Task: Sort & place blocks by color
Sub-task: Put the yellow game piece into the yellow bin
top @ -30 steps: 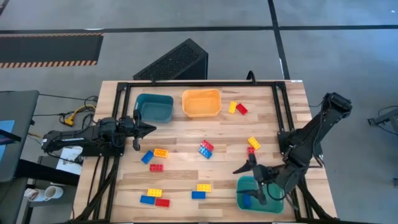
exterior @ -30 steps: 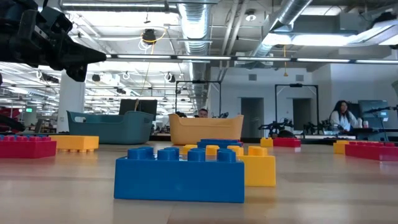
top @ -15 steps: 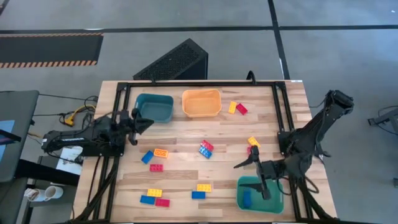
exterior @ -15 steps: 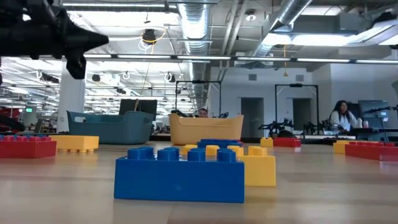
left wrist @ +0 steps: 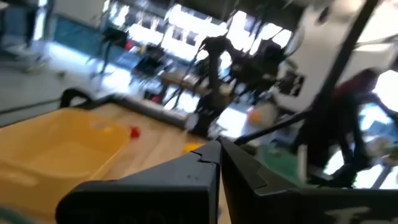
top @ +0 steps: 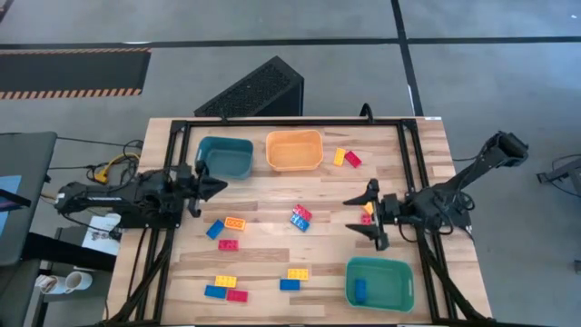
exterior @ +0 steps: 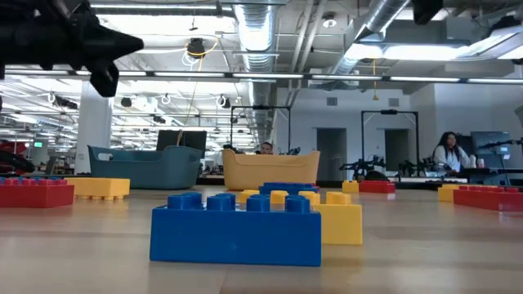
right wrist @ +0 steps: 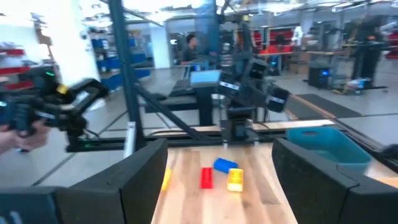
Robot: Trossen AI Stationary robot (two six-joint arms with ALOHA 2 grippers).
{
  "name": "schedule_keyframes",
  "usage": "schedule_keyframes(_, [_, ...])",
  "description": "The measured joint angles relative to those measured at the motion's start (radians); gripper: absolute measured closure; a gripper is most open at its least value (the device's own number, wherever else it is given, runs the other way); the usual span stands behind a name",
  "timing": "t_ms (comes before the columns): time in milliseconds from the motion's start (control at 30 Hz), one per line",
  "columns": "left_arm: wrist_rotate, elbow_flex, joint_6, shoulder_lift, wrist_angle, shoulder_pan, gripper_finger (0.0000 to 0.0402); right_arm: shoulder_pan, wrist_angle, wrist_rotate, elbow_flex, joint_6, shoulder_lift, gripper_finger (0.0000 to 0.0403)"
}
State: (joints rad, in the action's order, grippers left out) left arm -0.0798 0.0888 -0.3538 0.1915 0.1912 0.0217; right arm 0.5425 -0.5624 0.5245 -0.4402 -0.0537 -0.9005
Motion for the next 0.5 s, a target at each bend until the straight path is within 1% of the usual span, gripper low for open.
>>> schedule_keyframes(167, [-0.017, 0.189, 0.043, 0.231, -0.124, -0.035, 0.0401, -0.038, 0.000, -0.005, 0.004, 0.013, -0.003, 0.0091])
schedule_keyframes(300, [-0.043, 0.335, 0.060, 0.423, -0.337, -0.049, 0.0397, -0.051, 0.006, -0.005, 0.004, 0.043, -0.002, 0.0092])
schedule_keyframes(400, [-0.037, 0.399, 0.052, 0.552, -0.443, -0.050, 0.0372, -0.055, 0.017, -0.005, 0.004, 0.052, 0.000, 0.0092])
schedule_keyframes(500, [-0.022, 0.426, 0.046, 0.645, -0.448, -0.050, 0.0330, -0.055, 0.035, -0.005, 0.004, 0.050, 0.000, 0.0092])
